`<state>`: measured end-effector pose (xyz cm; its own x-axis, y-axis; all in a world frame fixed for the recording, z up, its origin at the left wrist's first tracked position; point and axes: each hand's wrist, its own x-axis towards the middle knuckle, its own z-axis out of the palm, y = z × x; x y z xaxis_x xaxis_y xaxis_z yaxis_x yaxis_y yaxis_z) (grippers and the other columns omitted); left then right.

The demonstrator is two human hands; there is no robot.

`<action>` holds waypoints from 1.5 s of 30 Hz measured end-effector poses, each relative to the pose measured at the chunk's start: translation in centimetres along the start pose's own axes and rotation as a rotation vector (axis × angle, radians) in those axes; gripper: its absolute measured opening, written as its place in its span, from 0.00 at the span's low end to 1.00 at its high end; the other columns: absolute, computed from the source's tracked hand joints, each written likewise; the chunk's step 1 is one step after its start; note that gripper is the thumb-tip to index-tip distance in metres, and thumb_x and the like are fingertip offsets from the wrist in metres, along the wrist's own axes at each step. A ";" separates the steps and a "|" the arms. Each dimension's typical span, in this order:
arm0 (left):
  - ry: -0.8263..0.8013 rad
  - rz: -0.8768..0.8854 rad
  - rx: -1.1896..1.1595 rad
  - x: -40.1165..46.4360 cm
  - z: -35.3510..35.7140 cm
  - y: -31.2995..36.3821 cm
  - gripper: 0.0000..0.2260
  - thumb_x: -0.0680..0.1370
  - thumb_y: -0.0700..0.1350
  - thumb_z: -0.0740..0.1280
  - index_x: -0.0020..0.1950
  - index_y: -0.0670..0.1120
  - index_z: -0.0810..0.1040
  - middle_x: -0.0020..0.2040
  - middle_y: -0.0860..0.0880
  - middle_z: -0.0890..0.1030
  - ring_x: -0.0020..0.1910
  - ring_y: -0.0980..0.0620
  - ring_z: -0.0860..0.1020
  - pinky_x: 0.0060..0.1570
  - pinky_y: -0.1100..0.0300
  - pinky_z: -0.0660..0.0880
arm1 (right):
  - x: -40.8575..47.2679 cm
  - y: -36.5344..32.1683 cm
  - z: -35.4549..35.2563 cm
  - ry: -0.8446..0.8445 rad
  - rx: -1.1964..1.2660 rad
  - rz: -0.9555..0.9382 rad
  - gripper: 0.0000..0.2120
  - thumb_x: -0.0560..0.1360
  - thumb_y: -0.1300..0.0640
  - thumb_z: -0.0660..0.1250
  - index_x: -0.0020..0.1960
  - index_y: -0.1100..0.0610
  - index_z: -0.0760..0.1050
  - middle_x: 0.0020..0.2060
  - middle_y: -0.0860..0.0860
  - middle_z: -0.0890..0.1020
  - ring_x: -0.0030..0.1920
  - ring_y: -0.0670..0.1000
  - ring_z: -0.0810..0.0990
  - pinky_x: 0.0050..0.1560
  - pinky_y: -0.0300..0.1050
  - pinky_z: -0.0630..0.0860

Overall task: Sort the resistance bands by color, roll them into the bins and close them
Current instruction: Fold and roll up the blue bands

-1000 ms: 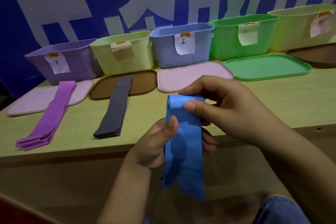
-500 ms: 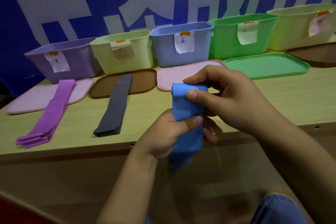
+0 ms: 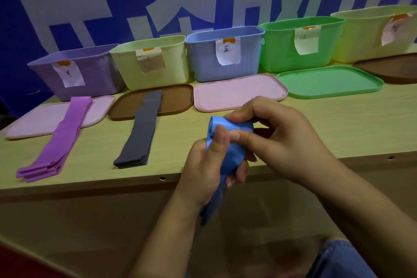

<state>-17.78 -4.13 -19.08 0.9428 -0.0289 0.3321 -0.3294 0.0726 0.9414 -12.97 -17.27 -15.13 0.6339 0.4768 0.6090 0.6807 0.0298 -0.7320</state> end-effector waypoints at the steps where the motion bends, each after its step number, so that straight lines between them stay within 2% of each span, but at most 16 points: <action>1: 0.039 -0.020 0.043 0.1 0.1 0.1 0.36 0.65 0.77 0.57 0.37 0.42 0.77 0.24 0.48 0.74 0.22 0.51 0.71 0.24 0.62 0.68 | -0.1 0.1 0.1 0.009 -0.042 -0.029 0.07 0.68 0.58 0.70 0.45 0.49 0.76 0.43 0.46 0.79 0.44 0.43 0.79 0.39 0.36 0.77; 3: 0.111 -0.059 0.082 0.2 0.3 0.1 0.37 0.66 0.76 0.53 0.32 0.42 0.76 0.22 0.49 0.73 0.21 0.51 0.70 0.23 0.63 0.68 | -0.2 0.5 0.6 0.030 -0.133 -0.087 0.08 0.68 0.60 0.70 0.47 0.55 0.78 0.43 0.46 0.78 0.47 0.44 0.79 0.44 0.40 0.79; 5: 0.111 -0.080 0.088 0.2 0.3 0.2 0.32 0.70 0.73 0.52 0.28 0.47 0.76 0.21 0.49 0.72 0.21 0.52 0.69 0.24 0.64 0.68 | -0.1 0.7 0.7 0.013 -0.137 -0.072 0.08 0.68 0.60 0.71 0.48 0.56 0.79 0.44 0.48 0.79 0.47 0.45 0.79 0.45 0.41 0.79; 8: 0.045 -0.093 0.116 0.1 -0.2 0.3 0.28 0.73 0.69 0.52 0.34 0.49 0.79 0.25 0.47 0.74 0.23 0.51 0.70 0.28 0.62 0.70 | 0.3 0.4 -0.3 -0.111 0.127 0.125 0.08 0.71 0.57 0.72 0.50 0.54 0.79 0.47 0.49 0.83 0.44 0.42 0.81 0.43 0.37 0.77; 11: 0.001 -0.073 0.127 0.0 -0.8 0.5 0.28 0.75 0.68 0.54 0.45 0.45 0.78 0.30 0.45 0.78 0.28 0.49 0.75 0.34 0.59 0.74 | 0.2 0.3 -0.8 -0.141 0.233 0.249 0.14 0.71 0.49 0.62 0.55 0.49 0.76 0.44 0.51 0.84 0.43 0.43 0.81 0.46 0.34 0.76; 14: -0.010 -0.084 0.116 -0.2 -1.1 0.8 0.24 0.78 0.61 0.57 0.54 0.42 0.77 0.42 0.42 0.84 0.41 0.47 0.83 0.43 0.56 0.80 | 0.2 -0.1 -0.4 -0.201 0.242 0.281 0.12 0.74 0.47 0.58 0.47 0.52 0.77 0.30 0.62 0.73 0.30 0.54 0.72 0.35 0.48 0.74; 17: -0.049 -0.127 0.084 -0.6 -1.6 0.7 0.22 0.73 0.65 0.64 0.58 0.51 0.80 0.54 0.43 0.83 0.55 0.43 0.81 0.57 0.45 0.77 | 0.4 -0.4 -0.9 -0.258 0.224 0.305 0.14 0.74 0.51 0.61 0.47 0.61 0.78 0.28 0.58 0.69 0.28 0.54 0.67 0.28 0.45 0.66; 19: -0.077 -0.141 -0.039 -0.7 -1.6 0.9 0.21 0.69 0.66 0.68 0.57 0.57 0.81 0.55 0.46 0.83 0.56 0.45 0.81 0.55 0.50 0.78 | 0.4 -0.5 -1.2 -0.241 0.231 0.310 0.15 0.71 0.50 0.63 0.50 0.59 0.79 0.29 0.59 0.70 0.27 0.53 0.67 0.25 0.41 0.66; 22: -0.106 -0.137 -0.282 -0.2 -1.3 0.8 0.25 0.66 0.64 0.72 0.58 0.52 0.81 0.56 0.46 0.82 0.57 0.47 0.80 0.52 0.54 0.78 | 0.3 -0.9 -0.7 -0.184 0.266 0.305 0.15 0.69 0.49 0.65 0.50 0.56 0.80 0.28 0.56 0.72 0.25 0.49 0.70 0.25 0.39 0.69; 24: -0.126 -0.142 -0.395 0.2 -1.4 0.5 0.29 0.63 0.65 0.73 0.58 0.51 0.81 0.57 0.46 0.82 0.57 0.46 0.80 0.52 0.50 0.79 | 0.2 -0.9 -0.5 -0.149 0.236 0.297 0.13 0.68 0.47 0.65 0.48 0.52 0.81 0.33 0.53 0.80 0.32 0.48 0.80 0.32 0.41 0.78; 27: -0.227 -0.184 -0.474 0.7 -2.0 -0.3 0.31 0.63 0.67 0.72 0.60 0.51 0.81 0.58 0.45 0.82 0.57 0.43 0.80 0.55 0.42 0.77 | 0.1 -1.1 -1.0 -0.061 0.076 0.172 0.05 0.73 0.49 0.69 0.47 0.46 0.80 0.36 0.43 0.82 0.37 0.40 0.80 0.35 0.35 0.75; 30: -0.280 -0.213 -0.532 0.8 -2.1 -0.8 0.31 0.65 0.68 0.71 0.61 0.51 0.80 0.59 0.44 0.81 0.57 0.40 0.79 0.59 0.38 0.72 | 0.4 -1.6 -1.5 -0.019 -0.033 0.097 0.06 0.72 0.49 0.66 0.48 0.41 0.78 0.42 0.44 0.83 0.42 0.45 0.81 0.40 0.44 0.79; 32: -0.314 -0.198 -0.524 1.0 -1.7 -0.9 0.31 0.66 0.68 0.68 0.61 0.50 0.80 0.56 0.44 0.82 0.54 0.43 0.80 0.58 0.41 0.74 | 0.5 -1.7 -1.2 -0.010 -0.009 0.080 0.06 0.72 0.49 0.65 0.48 0.42 0.78 0.41 0.49 0.83 0.40 0.50 0.81 0.34 0.47 0.77; 34: -0.370 -0.168 -0.449 1.0 -1.2 -0.7 0.30 0.68 0.70 0.65 0.59 0.49 0.80 0.49 0.45 0.83 0.46 0.48 0.82 0.51 0.51 0.79 | 0.6 -1.4 -0.9 0.021 0.060 0.095 0.06 0.73 0.50 0.67 0.49 0.45 0.78 0.38 0.50 0.82 0.34 0.47 0.79 0.28 0.39 0.72; 38: -0.273 -0.173 -0.305 1.4 -0.7 -0.8 0.28 0.67 0.71 0.65 0.52 0.48 0.80 0.34 0.47 0.80 0.31 0.52 0.78 0.37 0.56 0.75 | 0.7 -1.0 -0.7 0.055 0.097 0.116 0.07 0.72 0.49 0.67 0.49 0.46 0.79 0.35 0.50 0.81 0.31 0.45 0.75 0.27 0.36 0.70; 45: -0.238 -0.124 -0.259 1.1 0.5 -0.6 0.22 0.73 0.61 0.67 0.48 0.42 0.74 0.30 0.47 0.76 0.27 0.54 0.74 0.34 0.59 0.74 | 0.7 -0.3 -0.4 0.111 0.081 0.106 0.10 0.71 0.52 0.67 0.51 0.52 0.80 0.30 0.42 0.79 0.25 0.42 0.74 0.28 0.31 0.68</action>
<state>-16.58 -4.70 -19.20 0.9262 -0.2824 0.2496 -0.1608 0.3029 0.9394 -12.52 -17.32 -14.34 0.7402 0.3807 0.5542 0.5792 0.0576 -0.8131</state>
